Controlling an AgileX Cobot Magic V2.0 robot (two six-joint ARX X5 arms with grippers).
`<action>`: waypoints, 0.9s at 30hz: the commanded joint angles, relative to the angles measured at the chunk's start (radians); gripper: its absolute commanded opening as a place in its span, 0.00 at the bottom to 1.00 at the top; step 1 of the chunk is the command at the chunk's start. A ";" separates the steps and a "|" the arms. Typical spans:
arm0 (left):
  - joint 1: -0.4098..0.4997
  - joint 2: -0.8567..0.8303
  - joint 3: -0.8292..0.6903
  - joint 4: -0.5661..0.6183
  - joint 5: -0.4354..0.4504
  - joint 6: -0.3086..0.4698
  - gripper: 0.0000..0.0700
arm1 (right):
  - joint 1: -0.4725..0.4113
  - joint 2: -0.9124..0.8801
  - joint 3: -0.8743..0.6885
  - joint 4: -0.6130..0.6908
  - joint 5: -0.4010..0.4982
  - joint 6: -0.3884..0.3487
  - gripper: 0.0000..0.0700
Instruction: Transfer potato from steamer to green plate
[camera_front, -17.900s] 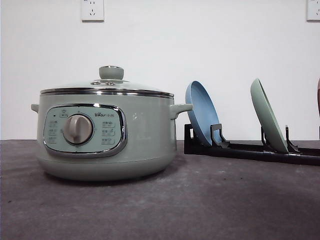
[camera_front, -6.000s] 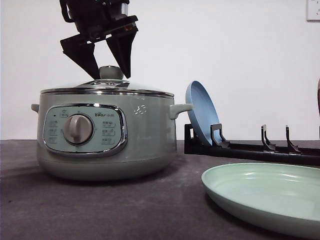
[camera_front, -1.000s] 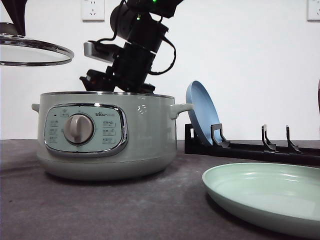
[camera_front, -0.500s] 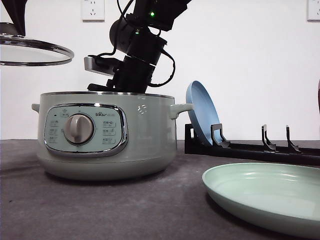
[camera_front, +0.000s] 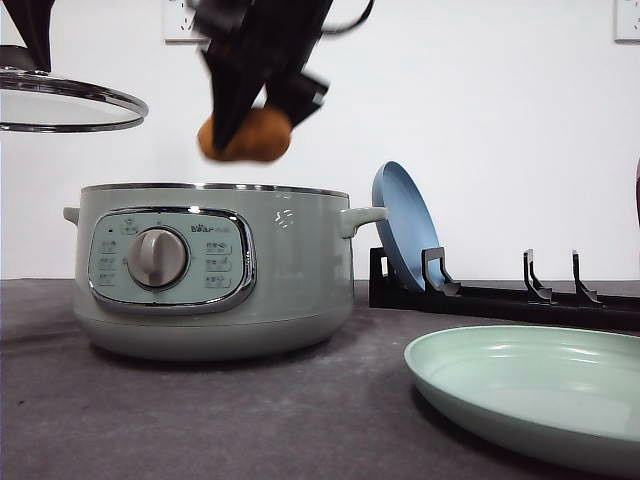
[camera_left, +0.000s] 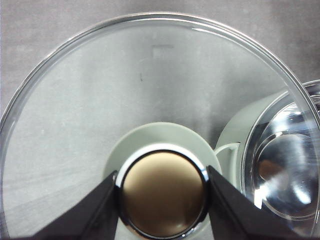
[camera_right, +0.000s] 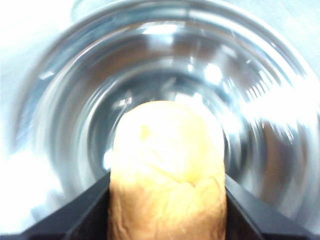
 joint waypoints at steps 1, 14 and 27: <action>0.000 -0.013 0.044 0.026 0.003 -0.002 0.02 | 0.001 -0.045 0.034 -0.034 0.001 0.009 0.30; 0.000 -0.013 0.044 0.022 0.003 -0.002 0.02 | -0.030 -0.523 -0.241 -0.166 0.070 0.064 0.30; 0.000 -0.013 0.044 0.010 0.003 -0.002 0.02 | -0.054 -1.041 -0.972 -0.013 0.078 0.193 0.30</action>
